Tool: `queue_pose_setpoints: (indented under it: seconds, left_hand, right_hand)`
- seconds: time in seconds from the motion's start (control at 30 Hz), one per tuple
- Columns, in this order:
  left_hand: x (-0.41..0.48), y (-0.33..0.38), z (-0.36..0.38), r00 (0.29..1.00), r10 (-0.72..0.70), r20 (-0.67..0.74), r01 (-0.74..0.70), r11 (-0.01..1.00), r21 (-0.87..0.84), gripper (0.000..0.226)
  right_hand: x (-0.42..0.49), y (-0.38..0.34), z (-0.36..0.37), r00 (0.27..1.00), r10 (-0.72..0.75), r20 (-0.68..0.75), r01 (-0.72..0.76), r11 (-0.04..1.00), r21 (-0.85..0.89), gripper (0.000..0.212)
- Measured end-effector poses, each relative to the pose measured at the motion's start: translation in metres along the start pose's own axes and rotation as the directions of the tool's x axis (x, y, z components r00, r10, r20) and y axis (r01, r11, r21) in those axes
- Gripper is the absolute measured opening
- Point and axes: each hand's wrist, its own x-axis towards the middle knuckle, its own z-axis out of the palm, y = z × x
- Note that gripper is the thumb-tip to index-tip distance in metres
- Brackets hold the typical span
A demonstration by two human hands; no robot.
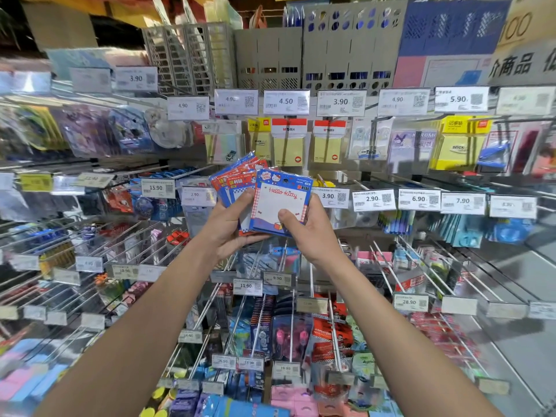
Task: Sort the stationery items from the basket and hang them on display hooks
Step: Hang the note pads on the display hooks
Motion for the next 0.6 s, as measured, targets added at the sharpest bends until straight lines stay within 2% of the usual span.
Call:
queue_pose_setpoints:
  seconds: [0.27, 0.4, 0.47, 0.5, 0.57, 0.6]
  left_hand:
    - [-0.005, -0.003, 0.004, 0.996, 0.040, 0.074, -0.038, 0.999, -0.028, 0.043]
    - [-0.005, -0.002, 0.008, 0.993, 0.077, 0.085, -0.073, 0.996, -0.047, 0.054]
    - [-0.005, -0.002, 0.010, 0.994, 0.082, 0.079, -0.079, 0.996, -0.034, 0.060]
    - [-0.004, -0.002, 0.010, 0.995, 0.079, 0.068, -0.077, 0.997, -0.026, 0.064]
    - [-0.004, -0.004, 0.011, 0.996, 0.066, 0.053, -0.065, 0.998, -0.013, 0.067]
    - [-0.004, -0.006, 0.012, 0.997, 0.057, 0.058, -0.057, 0.998, -0.007, 0.064]
  right_hand:
    - [0.000, -0.001, -0.007, 0.999, -0.004, 0.046, 0.003, 1.000, 0.013, 0.035]
    - [0.001, -0.002, -0.010, 0.998, 0.037, 0.044, -0.039, 0.998, 0.046, 0.034]
    - [0.002, -0.008, -0.010, 0.999, 0.042, 0.016, -0.043, 0.996, 0.076, 0.020]
    - [0.003, -0.010, -0.009, 0.998, 0.053, -0.019, -0.050, 0.993, 0.108, 0.023]
    - [0.006, -0.014, -0.006, 0.990, 0.093, -0.108, -0.070, 0.978, 0.198, 0.049]
    - [0.008, -0.016, -0.005, 0.982, 0.116, -0.151, -0.077, 0.968, 0.240, 0.055]
